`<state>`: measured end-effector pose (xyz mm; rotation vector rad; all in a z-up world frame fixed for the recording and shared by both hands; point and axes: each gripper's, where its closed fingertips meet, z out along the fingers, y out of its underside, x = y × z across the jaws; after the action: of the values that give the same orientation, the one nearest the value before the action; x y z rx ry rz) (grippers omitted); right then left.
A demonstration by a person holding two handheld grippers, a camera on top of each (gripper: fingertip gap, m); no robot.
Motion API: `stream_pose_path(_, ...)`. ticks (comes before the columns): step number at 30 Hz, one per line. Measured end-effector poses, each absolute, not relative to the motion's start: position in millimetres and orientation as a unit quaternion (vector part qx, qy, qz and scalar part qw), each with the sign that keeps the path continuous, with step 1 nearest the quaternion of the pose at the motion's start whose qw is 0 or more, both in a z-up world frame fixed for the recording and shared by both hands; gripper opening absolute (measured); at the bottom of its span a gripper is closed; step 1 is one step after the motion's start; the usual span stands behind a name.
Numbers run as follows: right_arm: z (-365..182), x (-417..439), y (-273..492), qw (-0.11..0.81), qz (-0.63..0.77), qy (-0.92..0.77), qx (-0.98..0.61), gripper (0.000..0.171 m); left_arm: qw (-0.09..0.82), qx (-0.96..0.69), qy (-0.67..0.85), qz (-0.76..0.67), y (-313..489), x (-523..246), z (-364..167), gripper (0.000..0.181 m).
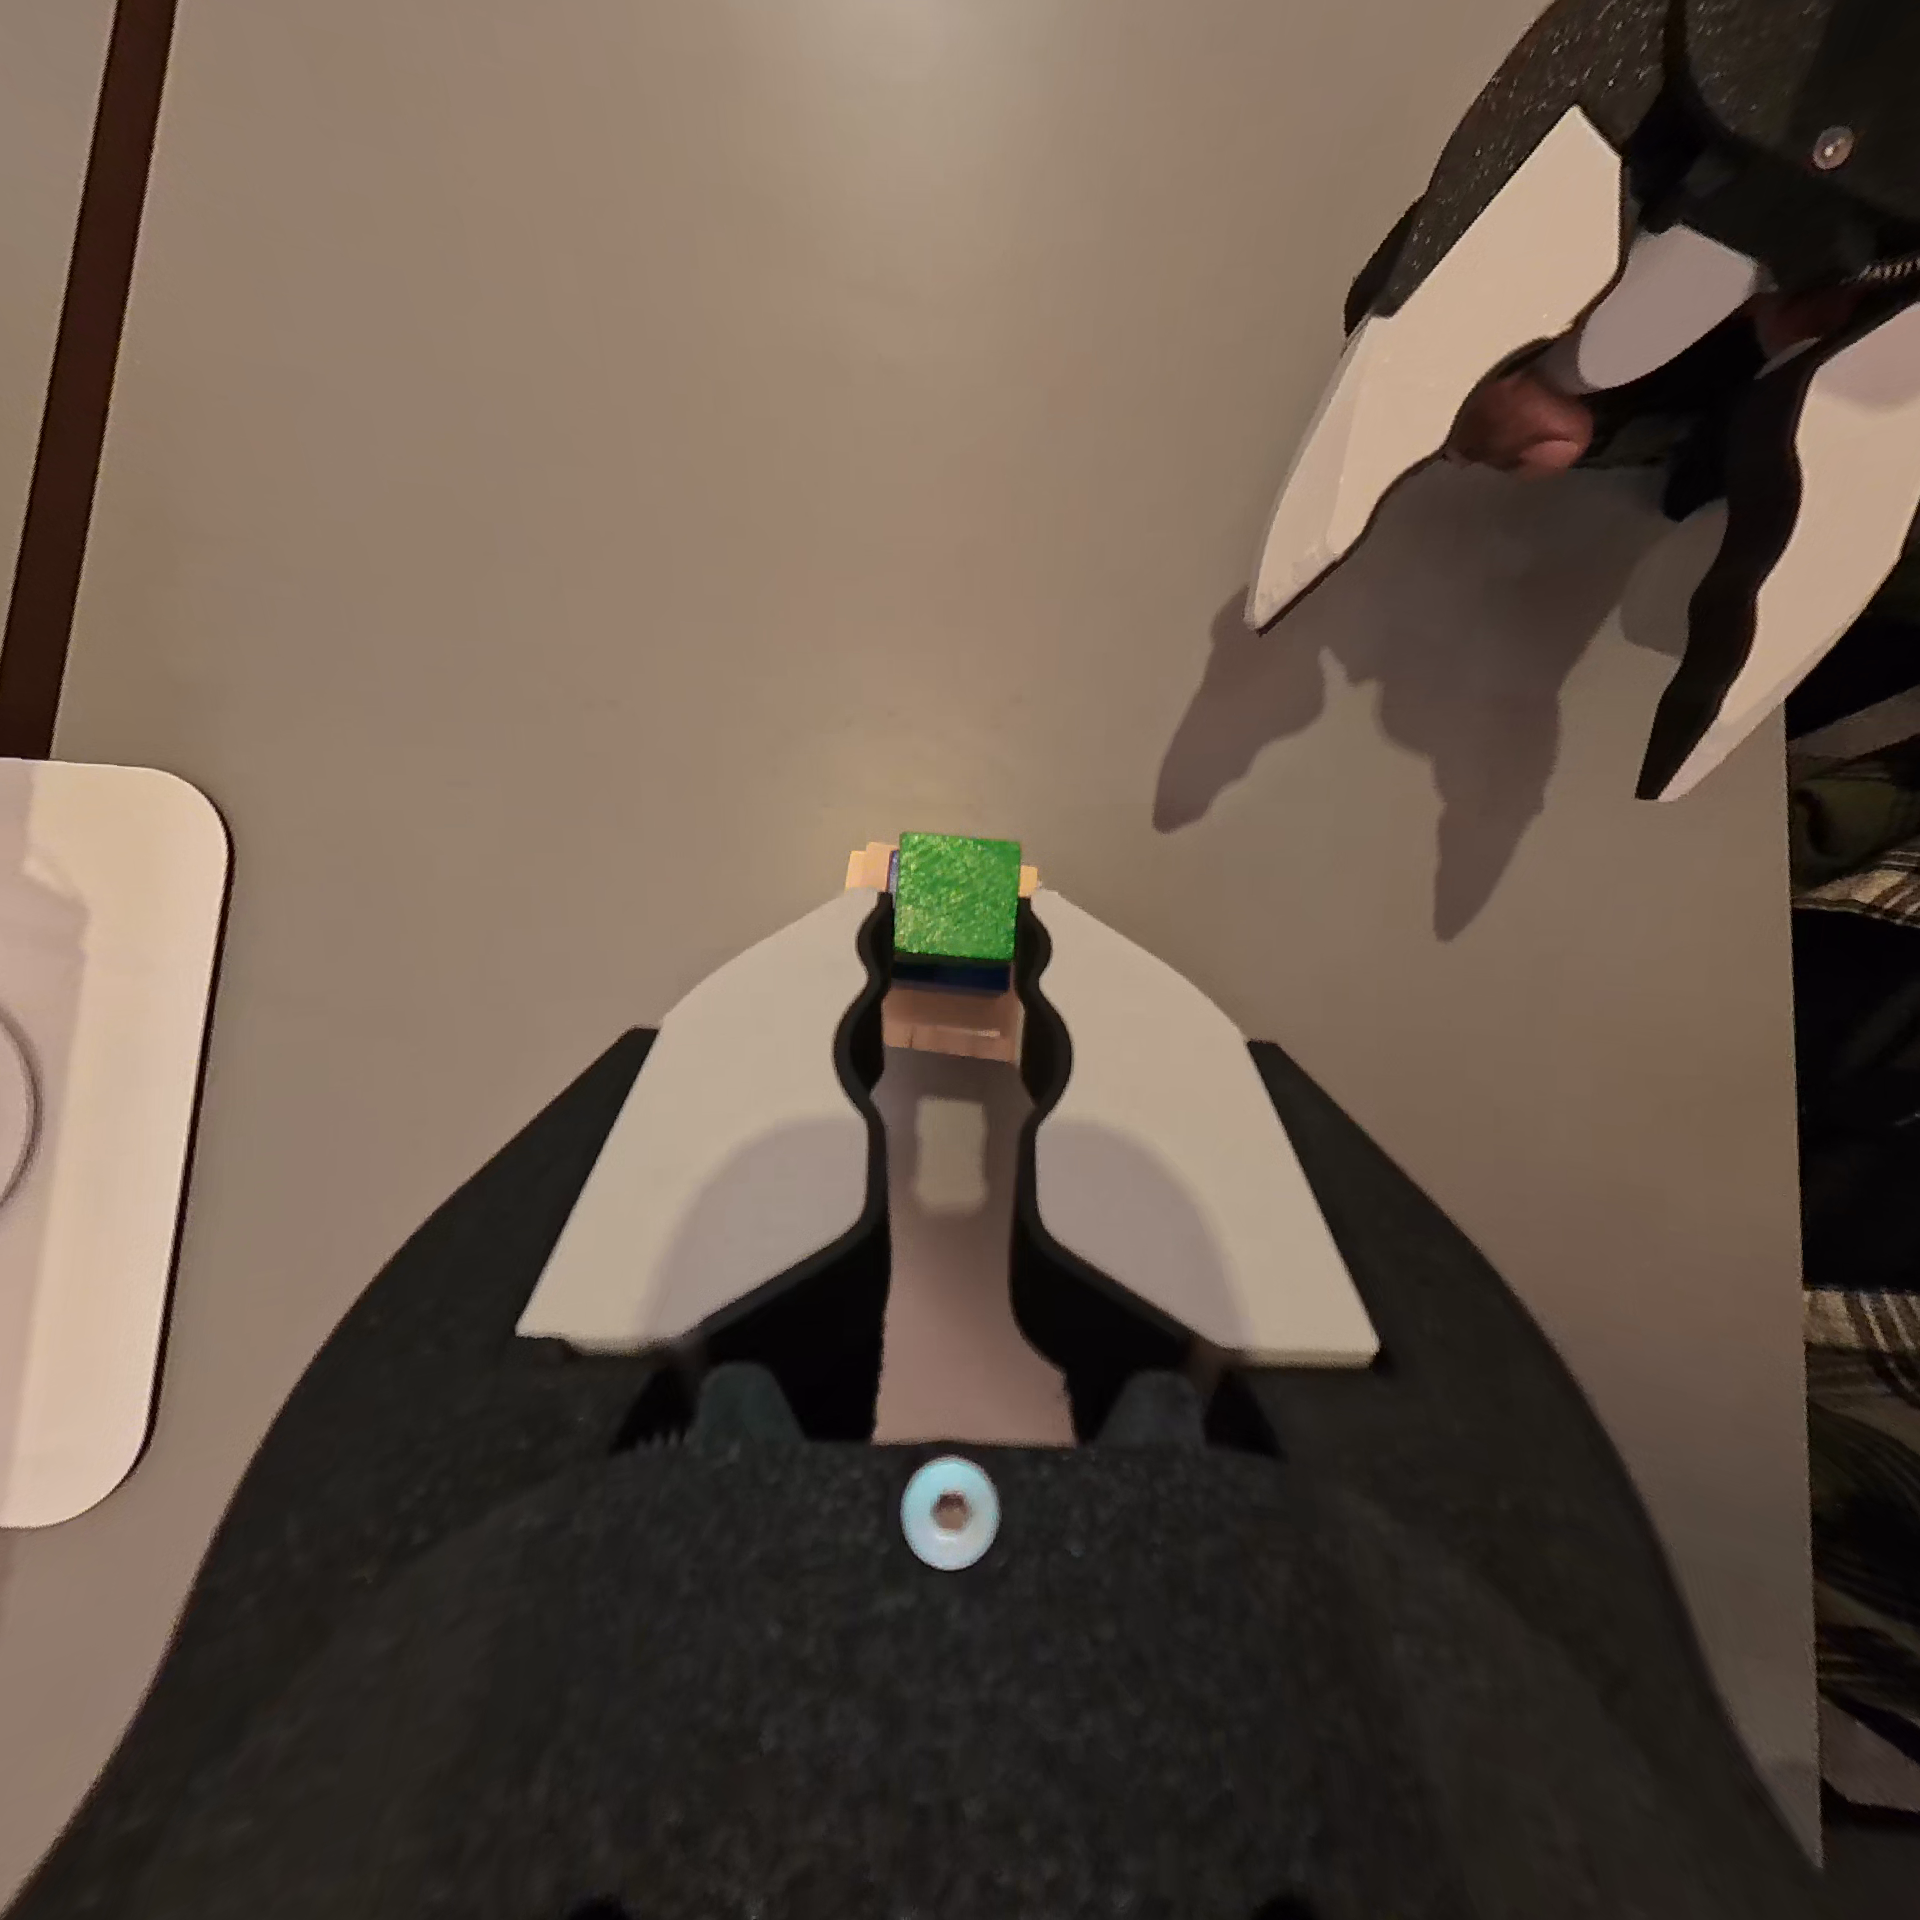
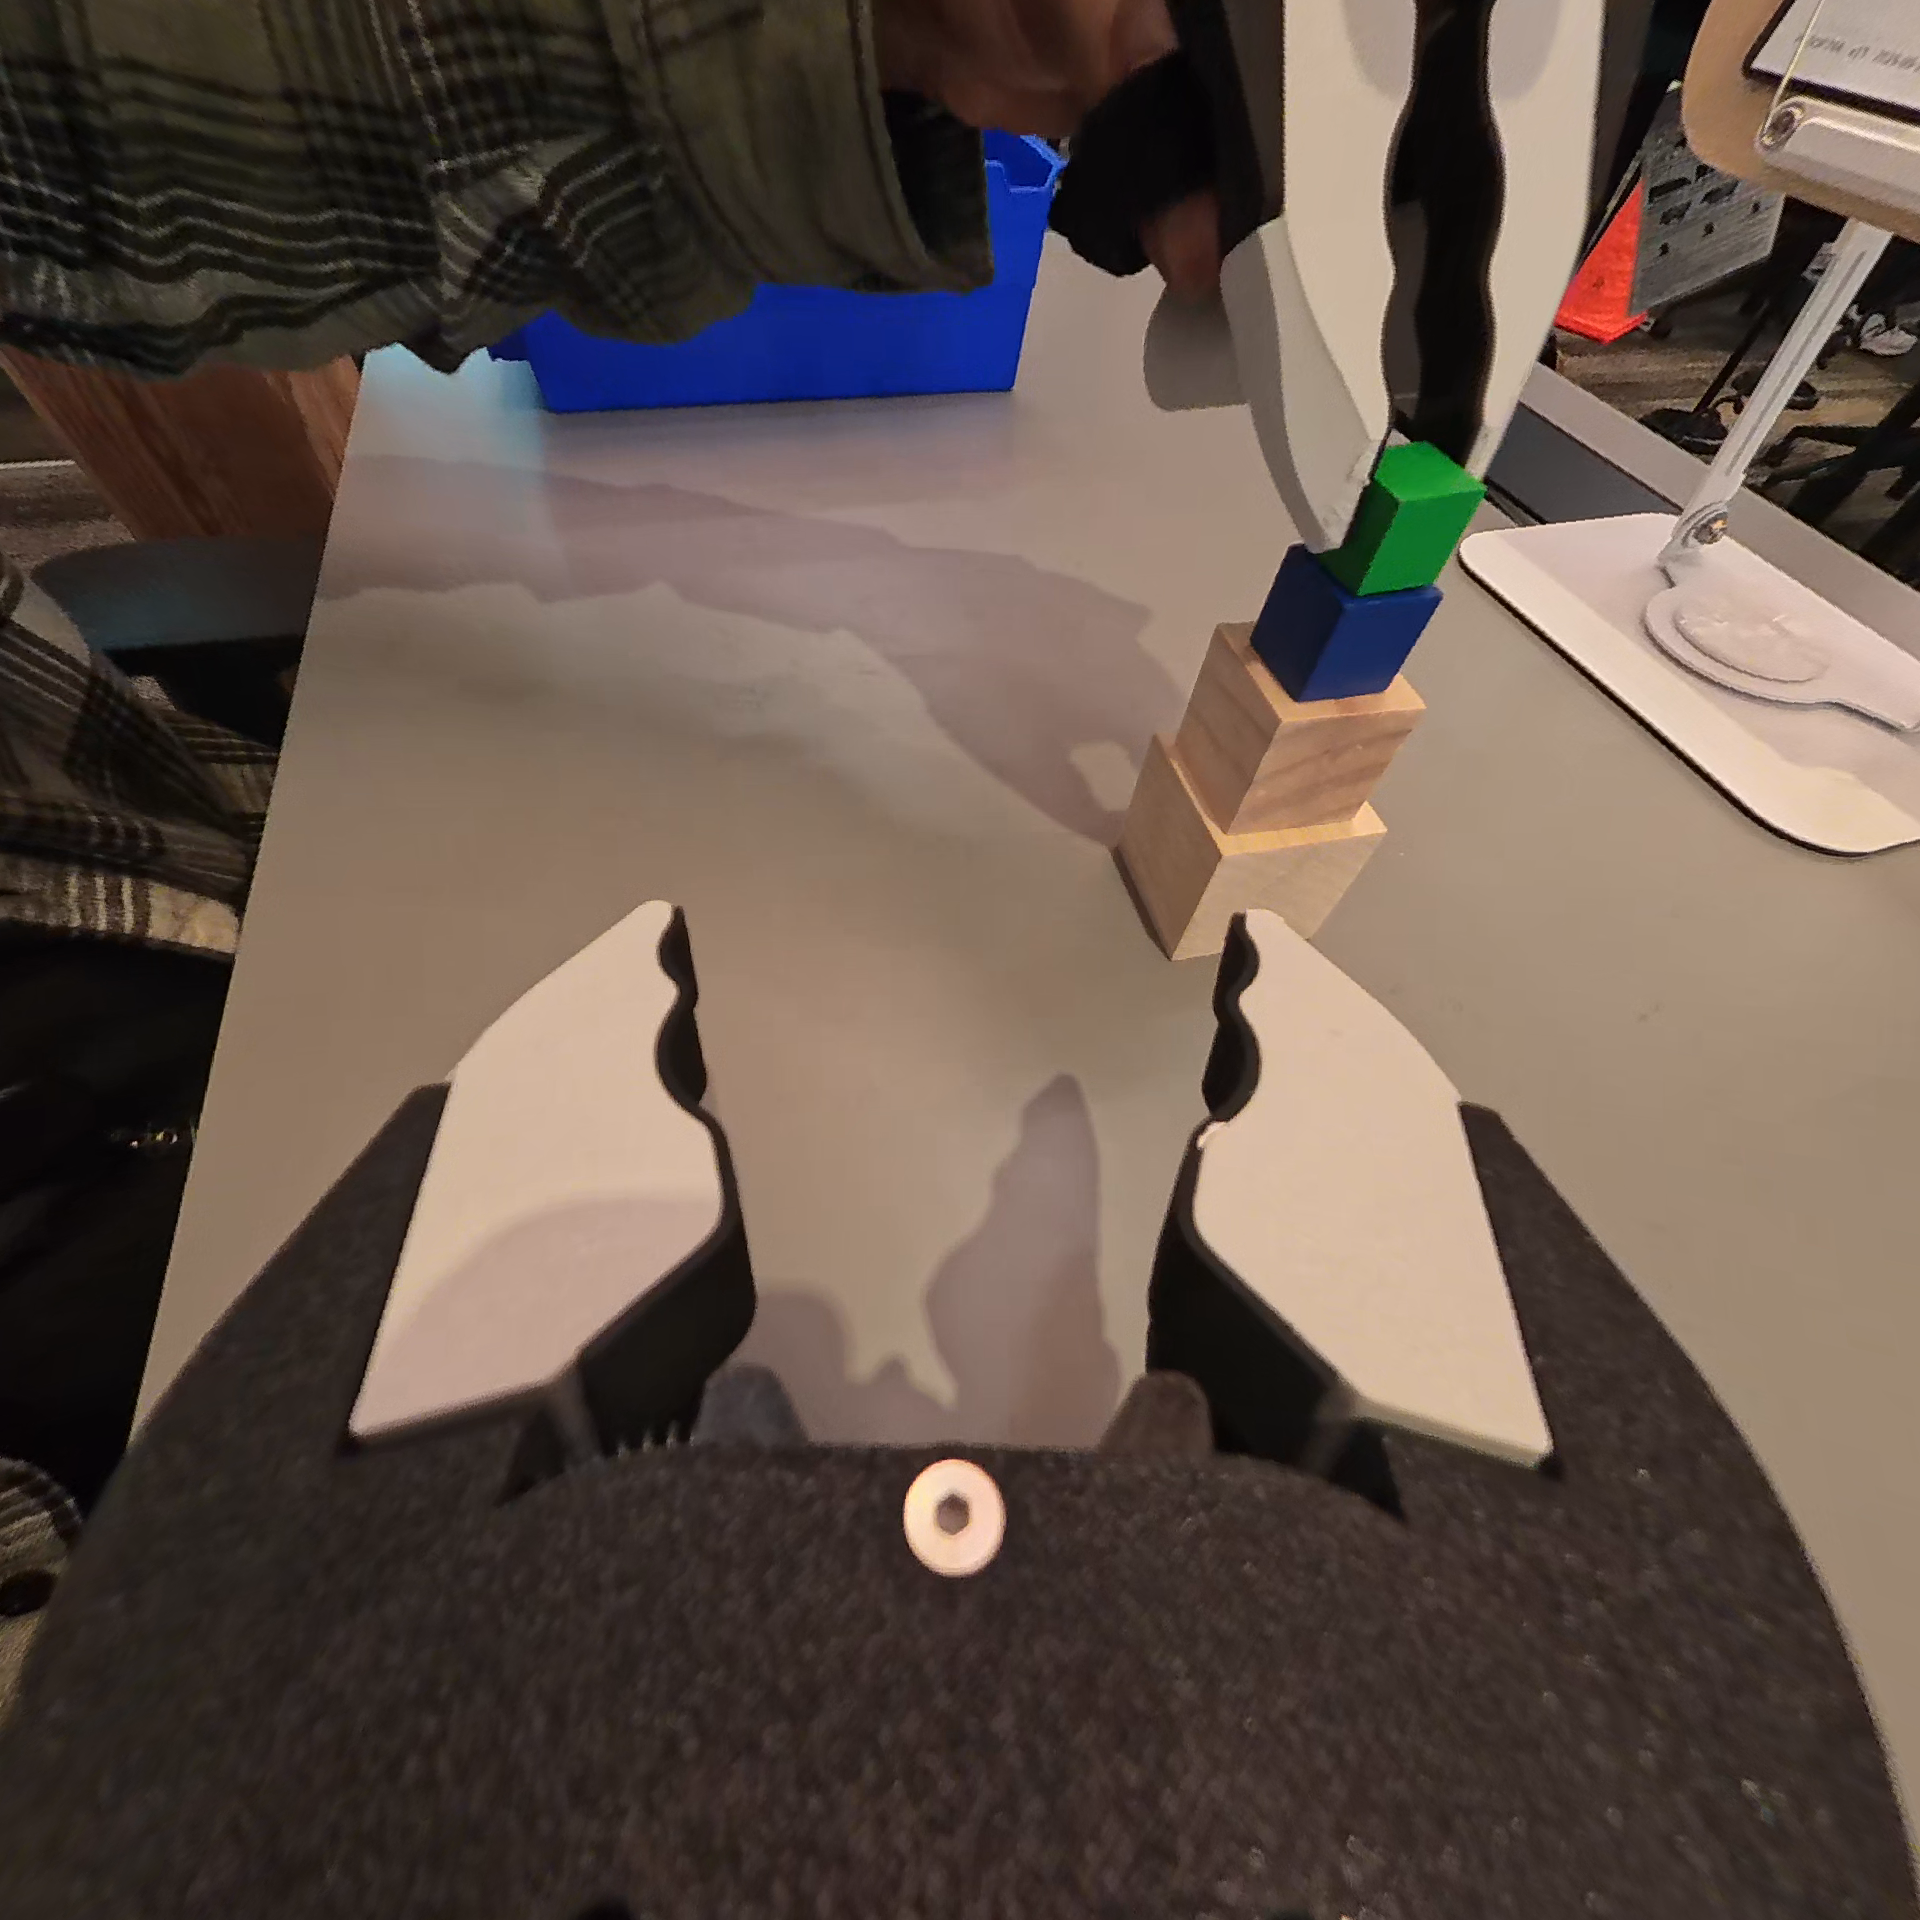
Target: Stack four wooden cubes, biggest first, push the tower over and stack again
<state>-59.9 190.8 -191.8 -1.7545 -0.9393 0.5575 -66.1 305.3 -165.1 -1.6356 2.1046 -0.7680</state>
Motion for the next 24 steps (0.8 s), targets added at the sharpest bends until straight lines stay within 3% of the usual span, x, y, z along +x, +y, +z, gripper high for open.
stream_pose_path(24,-191.7,-58.5,191.0,0.512,0.231,-0.389,-0.730,0.096,0.179,-0.576,0.750,-0.271,306.3,-66.9,-167.7,0.024)
